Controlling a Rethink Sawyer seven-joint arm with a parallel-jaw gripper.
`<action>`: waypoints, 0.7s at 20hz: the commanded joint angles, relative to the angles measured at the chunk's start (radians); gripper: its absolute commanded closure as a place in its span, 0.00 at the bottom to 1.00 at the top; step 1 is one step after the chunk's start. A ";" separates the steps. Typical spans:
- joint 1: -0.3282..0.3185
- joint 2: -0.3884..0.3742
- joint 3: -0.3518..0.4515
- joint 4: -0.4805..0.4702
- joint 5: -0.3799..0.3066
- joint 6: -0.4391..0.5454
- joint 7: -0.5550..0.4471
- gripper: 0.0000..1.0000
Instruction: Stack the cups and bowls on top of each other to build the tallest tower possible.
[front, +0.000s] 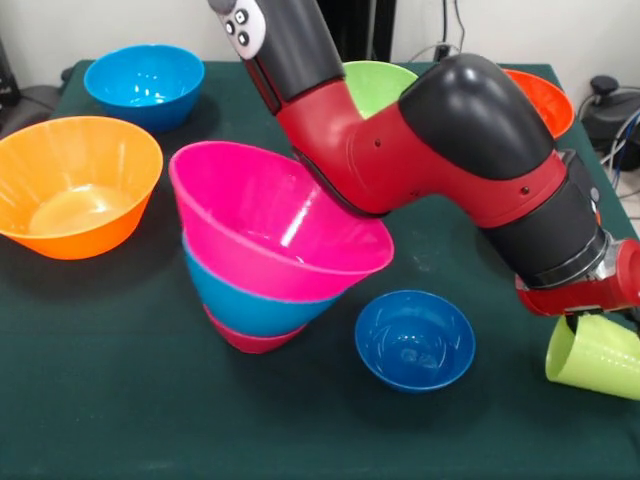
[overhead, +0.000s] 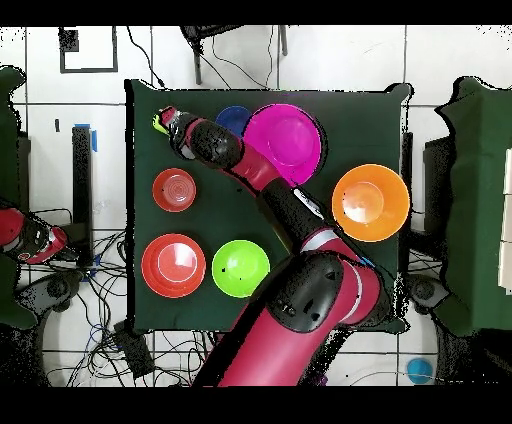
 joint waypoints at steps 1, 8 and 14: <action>-0.015 0.082 0.021 -0.042 -0.076 0.026 -0.087 0.00; -0.014 0.077 0.014 -0.039 -0.098 0.055 -0.087 0.00; -0.018 0.078 0.019 -0.034 -0.114 0.057 -0.083 0.00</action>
